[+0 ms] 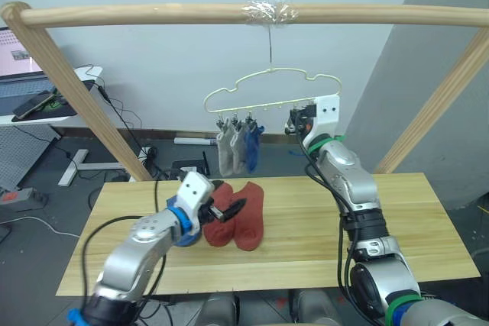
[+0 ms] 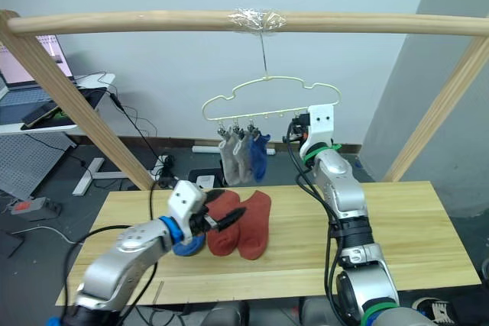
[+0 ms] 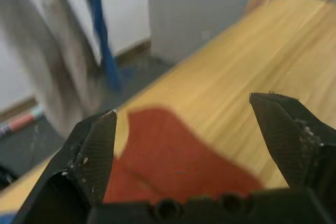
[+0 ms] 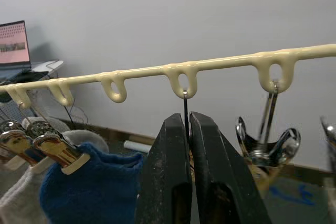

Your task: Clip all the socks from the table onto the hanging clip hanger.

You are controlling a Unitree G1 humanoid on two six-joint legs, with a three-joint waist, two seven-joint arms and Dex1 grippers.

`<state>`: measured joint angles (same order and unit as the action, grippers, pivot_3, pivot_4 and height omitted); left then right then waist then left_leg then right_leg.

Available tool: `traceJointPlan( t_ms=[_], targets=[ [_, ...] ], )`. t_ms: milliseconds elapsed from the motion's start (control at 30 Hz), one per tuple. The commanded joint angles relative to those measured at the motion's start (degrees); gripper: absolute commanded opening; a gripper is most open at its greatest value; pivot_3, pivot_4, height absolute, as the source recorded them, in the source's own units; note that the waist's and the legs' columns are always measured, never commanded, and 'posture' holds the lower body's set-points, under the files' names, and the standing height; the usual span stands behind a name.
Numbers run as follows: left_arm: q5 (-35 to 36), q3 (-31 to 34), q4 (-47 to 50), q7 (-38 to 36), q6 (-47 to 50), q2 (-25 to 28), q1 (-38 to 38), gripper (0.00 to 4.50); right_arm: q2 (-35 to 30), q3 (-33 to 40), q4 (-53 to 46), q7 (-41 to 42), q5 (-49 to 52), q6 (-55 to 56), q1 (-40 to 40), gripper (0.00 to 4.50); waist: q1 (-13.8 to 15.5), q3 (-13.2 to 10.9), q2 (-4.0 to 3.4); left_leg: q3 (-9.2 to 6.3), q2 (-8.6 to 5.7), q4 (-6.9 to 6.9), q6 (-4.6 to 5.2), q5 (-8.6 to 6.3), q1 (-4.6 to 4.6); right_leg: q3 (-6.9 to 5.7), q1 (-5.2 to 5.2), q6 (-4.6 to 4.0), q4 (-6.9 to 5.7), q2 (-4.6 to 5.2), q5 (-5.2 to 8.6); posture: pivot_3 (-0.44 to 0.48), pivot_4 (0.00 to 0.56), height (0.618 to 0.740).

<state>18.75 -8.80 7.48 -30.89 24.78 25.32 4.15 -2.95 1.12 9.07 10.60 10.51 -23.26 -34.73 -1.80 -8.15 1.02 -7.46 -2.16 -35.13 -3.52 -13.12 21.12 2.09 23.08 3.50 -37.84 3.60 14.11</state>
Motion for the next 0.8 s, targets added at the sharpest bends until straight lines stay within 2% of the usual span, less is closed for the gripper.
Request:
traceJointPlan(
  t_ms=[33,233,500,600,800],
  targets=[
    [-5.1,-3.4,-8.5,0.0,-5.4,-3.5,4.4,4.50,-0.6,0.4,-5.0,0.6,1.4,-3.2,1.1,0.02,-0.1,0.0,0.01,0.03,0.04,0.00,0.00,0.00,0.00,0.03,0.01,0.01,0.01,-0.03,-0.02,-0.037,0.121,0.740],
    [-11.4,-5.5,-28.7,0.4,-13.2,-10.1,11.3,4.50,0.0,0.9,-9.6,-1.6,1.0,-6.6,3.6,0.02,-1.1,0.0,0.02,0.13,0.09,0.02,0.00,-0.01,-0.03,0.11,0.02,0.06,0.01,-0.07,0.00,-0.085,0.137,0.740],
    [-17.4,-6.6,-47.9,-0.6,-18.6,-13.1,17.4,4.50,0.2,1.0,-13.1,-2.8,0.8,-9.1,5.3,0.02,-1.6,0.0,0.03,0.12,0.09,0.00,0.01,-0.01,-0.03,0.11,0.01,0.32,0.03,-0.08,0.07,-0.116,0.147,0.740],
    [-18.2,-6.9,-51.0,-2.8,-19.9,-13.6,18.4,3.89,0.0,1.3,-13.7,-3.0,0.8,-9.6,5.5,0.00,-1.6,0.0,0.03,0.11,0.08,-0.01,0.01,-0.01,-0.14,0.10,-0.13,0.35,0.05,-0.07,0.07,-0.118,0.149,0.740],
    [-20.8,-8.0,-51.3,-4.2,-24.1,-13.8,17.4,2.29,-0.3,1.4,-13.7,-3.0,0.7,-9.7,5.7,0.00,-1.7,0.0,0.03,0.02,0.09,0.00,0.01,-0.02,-0.27,0.03,-0.39,0.37,0.22,-0.07,0.07,-0.112,0.150,0.740]
  ],
)
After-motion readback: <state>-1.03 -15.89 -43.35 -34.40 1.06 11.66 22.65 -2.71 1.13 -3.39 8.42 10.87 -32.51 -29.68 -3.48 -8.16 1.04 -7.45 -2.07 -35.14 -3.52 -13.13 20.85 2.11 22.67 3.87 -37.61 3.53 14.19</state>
